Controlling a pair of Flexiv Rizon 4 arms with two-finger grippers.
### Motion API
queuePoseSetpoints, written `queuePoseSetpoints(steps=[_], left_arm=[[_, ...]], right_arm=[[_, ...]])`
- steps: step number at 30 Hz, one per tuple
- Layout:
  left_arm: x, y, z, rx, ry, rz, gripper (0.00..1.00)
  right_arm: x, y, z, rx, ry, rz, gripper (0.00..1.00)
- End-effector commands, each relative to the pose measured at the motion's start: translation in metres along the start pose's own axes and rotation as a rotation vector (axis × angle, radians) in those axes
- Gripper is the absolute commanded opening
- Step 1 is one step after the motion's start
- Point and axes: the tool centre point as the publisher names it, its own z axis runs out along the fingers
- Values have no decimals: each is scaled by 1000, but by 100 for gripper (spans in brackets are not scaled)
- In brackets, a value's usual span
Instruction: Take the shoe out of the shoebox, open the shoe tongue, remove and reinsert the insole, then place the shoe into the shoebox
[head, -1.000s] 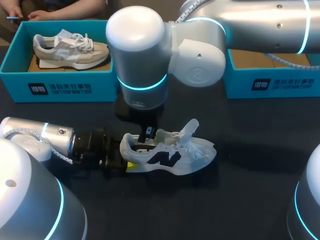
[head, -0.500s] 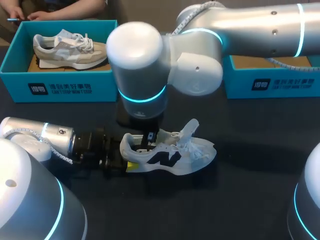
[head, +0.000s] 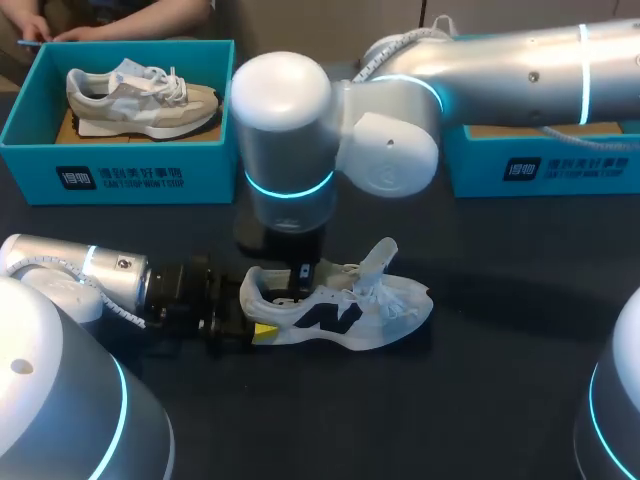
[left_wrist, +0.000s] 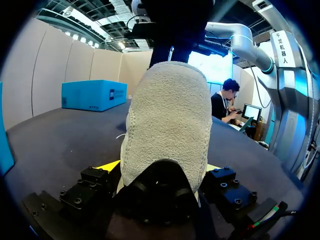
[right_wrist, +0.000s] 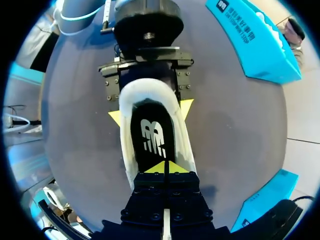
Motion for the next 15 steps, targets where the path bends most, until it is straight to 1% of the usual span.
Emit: queuePoseSetpoints(steps=[1,4,9,10,13,15], left_arm=[[-1,0,0,-4,1,-1,0],[-1,0,0,-4,1,-1,0],[-1,0,0,-4,1,-1,0],[-1,0,0,-4,1,-1,0],[-1,0,0,-4,1,-1,0],[-1,0,0,-4,1,-1,0]], right_arm=[[0,-7,5,-13,34,-2,0],[3,-7,7,-19,62,-9,0],[3,-5,8,-22,79,-5,0],[3,-4,9,-22,80,-4,2],[2,-2,14,-14,100,-12,23],[2,-1,15,-15,100,-12,24]])
